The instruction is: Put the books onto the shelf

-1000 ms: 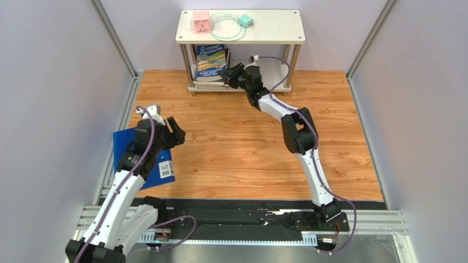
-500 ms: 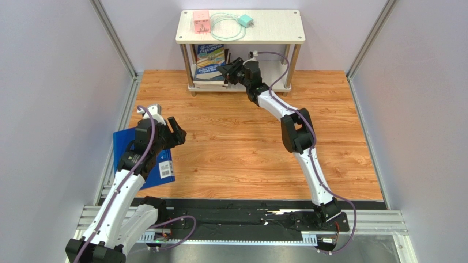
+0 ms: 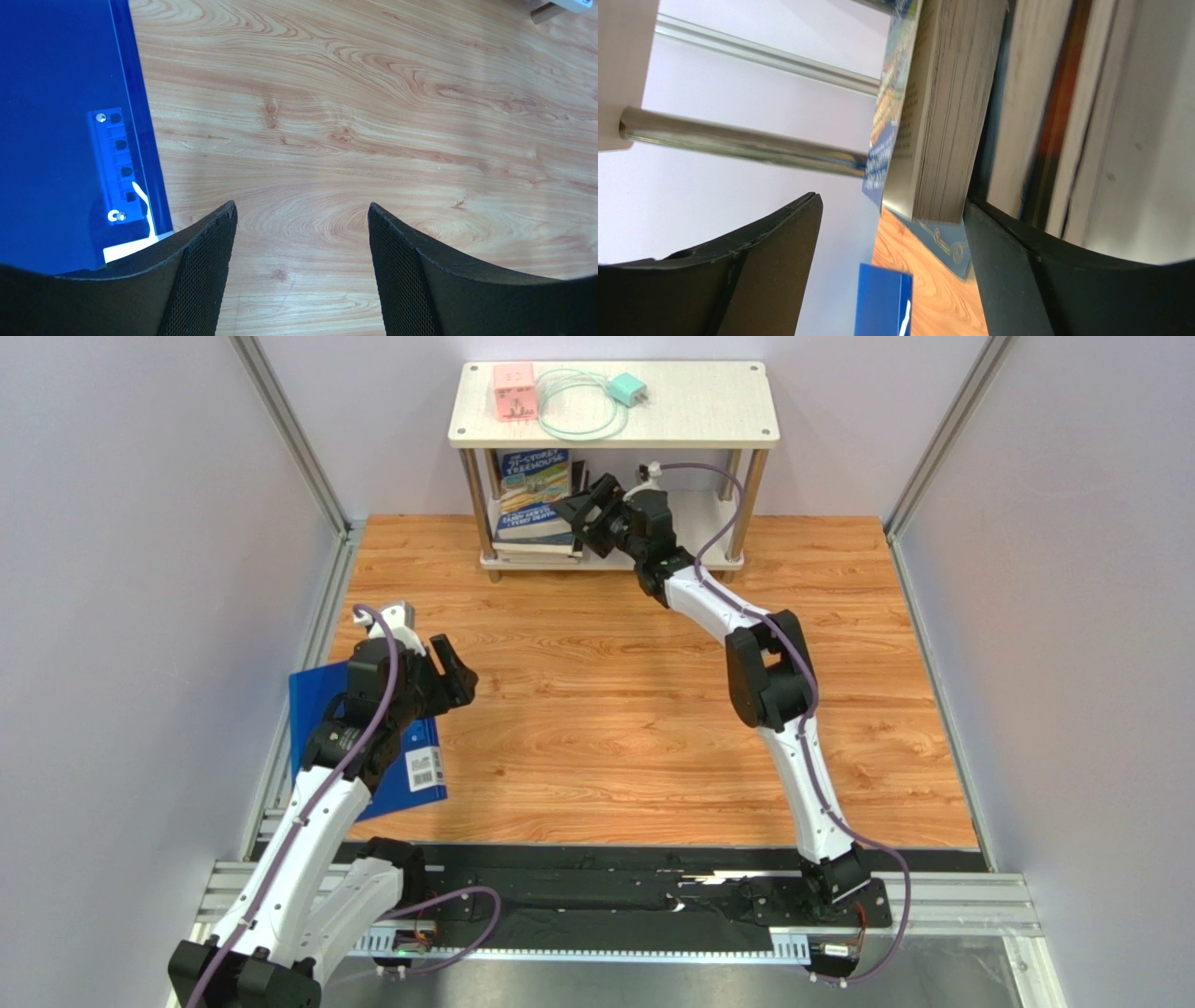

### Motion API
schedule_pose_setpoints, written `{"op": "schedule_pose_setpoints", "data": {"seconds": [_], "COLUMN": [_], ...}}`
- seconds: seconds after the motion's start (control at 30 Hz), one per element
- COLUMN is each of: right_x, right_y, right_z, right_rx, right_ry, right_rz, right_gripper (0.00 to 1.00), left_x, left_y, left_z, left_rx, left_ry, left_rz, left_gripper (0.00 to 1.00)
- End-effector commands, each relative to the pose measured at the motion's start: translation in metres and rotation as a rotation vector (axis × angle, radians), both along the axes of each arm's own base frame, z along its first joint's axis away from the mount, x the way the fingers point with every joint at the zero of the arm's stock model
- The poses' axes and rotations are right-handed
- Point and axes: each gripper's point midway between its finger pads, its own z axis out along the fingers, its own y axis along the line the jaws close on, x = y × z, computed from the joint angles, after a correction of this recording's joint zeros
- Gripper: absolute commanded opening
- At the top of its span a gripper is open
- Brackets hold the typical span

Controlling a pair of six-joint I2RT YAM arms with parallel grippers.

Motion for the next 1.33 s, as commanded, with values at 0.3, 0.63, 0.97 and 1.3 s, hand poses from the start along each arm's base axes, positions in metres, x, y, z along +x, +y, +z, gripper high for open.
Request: {"op": "schedule_pose_setpoints", "data": {"seconds": [0.3, 0.63, 0.97, 1.3], "right_x": [-0.083, -0.19, -0.294, -0.333], "right_y": [-0.069, -0.197, -0.267, -0.305], "right_z": [0.052, 0.075, 0.076, 0.043], "right_rx": [-0.274, -0.845, -0.945, -0.996], "right_ry": [0.012, 0.06, 0.053, 0.119], "right_rz": [0.036, -0.106, -0.192, -0.278], "right_gripper": [0.86, 0.9, 1.0, 1.0], "left_x": [0.001, -0.009, -0.004, 0.001], "left_y": [-0.009, -0.009, -0.021, -0.025], "left_z": [0.02, 0.055, 0.046, 0.056], "left_rx": [-0.003, 0.003, -0.004, 0.017], "left_ry": [-0.057, -0.131, -0.064, -0.089], "left_rz": [-0.069, -0.096, -0.164, -0.206], "left_gripper": [0.89, 1.0, 1.0, 1.0]}}
